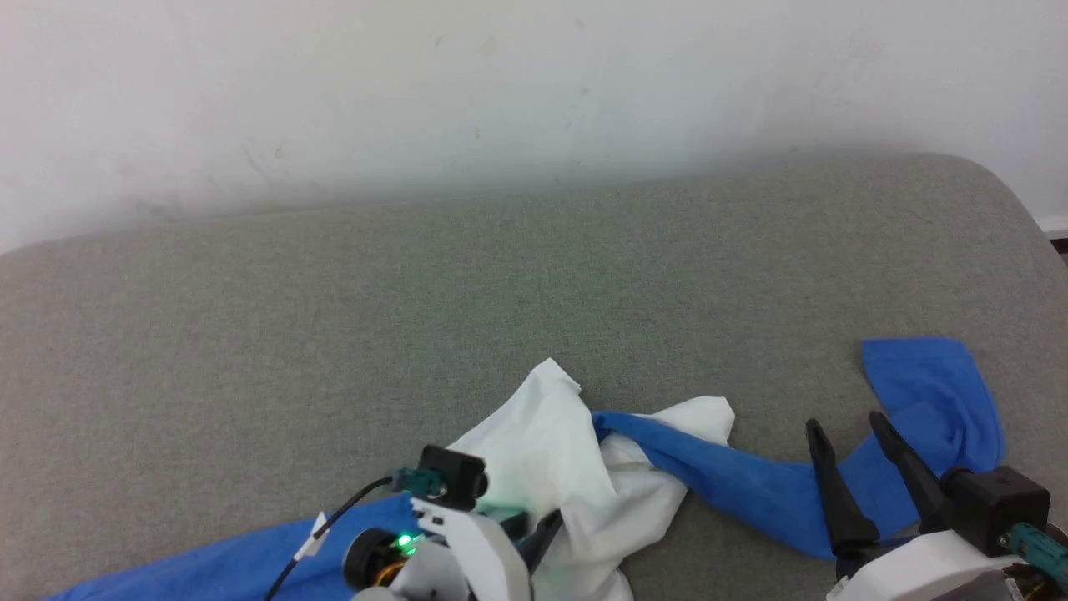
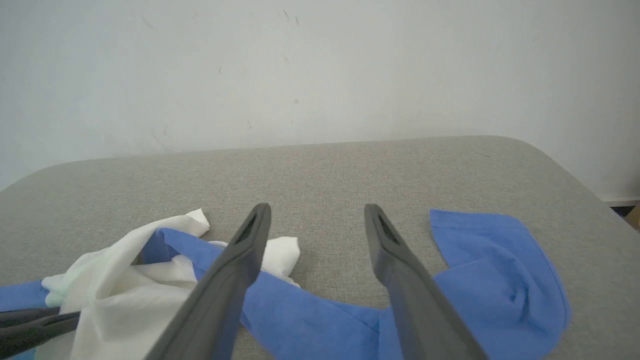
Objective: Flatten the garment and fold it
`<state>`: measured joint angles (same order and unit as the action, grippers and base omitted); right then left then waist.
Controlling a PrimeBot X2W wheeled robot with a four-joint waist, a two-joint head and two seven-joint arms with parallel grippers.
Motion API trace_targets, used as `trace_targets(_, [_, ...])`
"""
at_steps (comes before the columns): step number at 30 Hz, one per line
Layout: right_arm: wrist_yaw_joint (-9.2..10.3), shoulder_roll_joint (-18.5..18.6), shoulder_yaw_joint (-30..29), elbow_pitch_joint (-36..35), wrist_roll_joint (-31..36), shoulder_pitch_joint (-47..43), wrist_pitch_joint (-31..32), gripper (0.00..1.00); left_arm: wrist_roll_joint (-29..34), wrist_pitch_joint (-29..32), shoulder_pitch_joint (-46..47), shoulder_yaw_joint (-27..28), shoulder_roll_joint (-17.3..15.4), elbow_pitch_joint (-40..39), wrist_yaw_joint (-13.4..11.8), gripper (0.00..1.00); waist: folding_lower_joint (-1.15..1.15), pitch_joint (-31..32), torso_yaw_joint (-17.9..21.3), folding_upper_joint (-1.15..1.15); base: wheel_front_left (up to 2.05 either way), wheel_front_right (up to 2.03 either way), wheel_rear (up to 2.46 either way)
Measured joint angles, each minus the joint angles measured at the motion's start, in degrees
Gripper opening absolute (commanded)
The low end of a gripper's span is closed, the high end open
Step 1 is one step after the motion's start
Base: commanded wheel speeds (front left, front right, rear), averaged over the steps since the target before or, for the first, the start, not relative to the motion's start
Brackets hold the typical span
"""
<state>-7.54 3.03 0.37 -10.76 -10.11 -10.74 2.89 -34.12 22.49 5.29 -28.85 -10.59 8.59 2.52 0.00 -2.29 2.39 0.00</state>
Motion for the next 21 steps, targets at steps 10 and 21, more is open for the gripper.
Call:
trace_targets(10, [0.00,0.0,-1.0,0.1,0.0,1.0,-0.4,1.00,6.3,-1.5,5.2,-14.2,1.3,-5.4,4.1,0.00,0.00,-1.3,0.1,0.00,0.00,0.00,0.00])
trace_targets(21, [0.00,0.0,-1.4,0.1,0.4,1.7,-0.3,1.00,-2.8,10.8,5.9,-29.2,-8.4,-5.9,4.6,1.00,0.00,-3.0,-0.2,0.00,0.00,0.00,0.00])
